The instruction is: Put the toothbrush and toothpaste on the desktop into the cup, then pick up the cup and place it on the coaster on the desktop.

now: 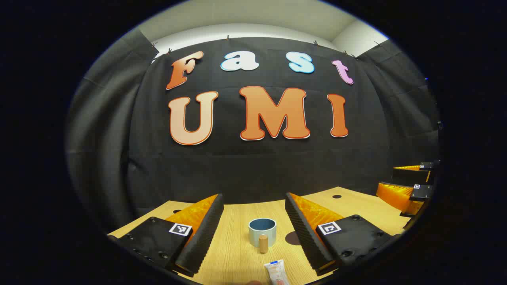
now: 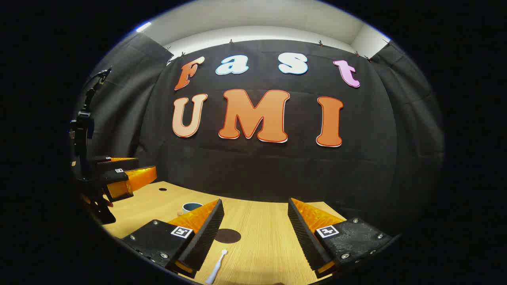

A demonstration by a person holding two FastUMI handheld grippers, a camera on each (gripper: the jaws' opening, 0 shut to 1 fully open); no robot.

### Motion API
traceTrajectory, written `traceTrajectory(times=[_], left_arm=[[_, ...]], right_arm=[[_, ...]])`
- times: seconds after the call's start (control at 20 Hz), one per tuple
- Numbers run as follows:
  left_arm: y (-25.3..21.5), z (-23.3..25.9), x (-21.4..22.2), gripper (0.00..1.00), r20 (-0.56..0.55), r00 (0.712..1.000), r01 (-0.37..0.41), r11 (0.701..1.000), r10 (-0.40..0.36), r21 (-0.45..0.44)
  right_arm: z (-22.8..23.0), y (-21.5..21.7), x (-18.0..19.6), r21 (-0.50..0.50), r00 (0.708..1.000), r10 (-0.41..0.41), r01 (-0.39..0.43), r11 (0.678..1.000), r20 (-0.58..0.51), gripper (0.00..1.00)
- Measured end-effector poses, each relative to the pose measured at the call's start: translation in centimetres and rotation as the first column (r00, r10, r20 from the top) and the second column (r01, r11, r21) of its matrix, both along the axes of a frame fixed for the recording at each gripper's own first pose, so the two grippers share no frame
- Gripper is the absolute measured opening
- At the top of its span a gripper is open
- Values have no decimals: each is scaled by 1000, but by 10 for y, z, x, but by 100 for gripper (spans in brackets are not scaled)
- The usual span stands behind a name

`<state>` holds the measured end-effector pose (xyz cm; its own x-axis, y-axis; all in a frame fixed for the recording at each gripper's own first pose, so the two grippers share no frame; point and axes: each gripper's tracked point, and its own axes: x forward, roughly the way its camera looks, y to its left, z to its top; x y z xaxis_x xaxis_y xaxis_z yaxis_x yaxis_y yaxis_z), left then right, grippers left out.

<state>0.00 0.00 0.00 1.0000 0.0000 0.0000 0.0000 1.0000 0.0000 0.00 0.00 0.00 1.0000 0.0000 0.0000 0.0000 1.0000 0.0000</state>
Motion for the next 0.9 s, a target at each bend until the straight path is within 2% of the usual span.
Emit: traceTrajectory(times=[0.65,0.8,0.9], left_arm=[[10,-3,-10,100,-6,1000,-27,1000,27,1],[8,-6,-9,100,-15,1000,-18,1000,18,-2],[5,-9,-5,100,-28,1000,-4,1000,4,0]], right_arm=[[-4,13,-5,22,1000,7,-7,1000,-9,97],[-8,13,-4,25,1000,13,-12,1000,-20,99],[-10,13,-4,24,999,24,-23,999,-37,97]])
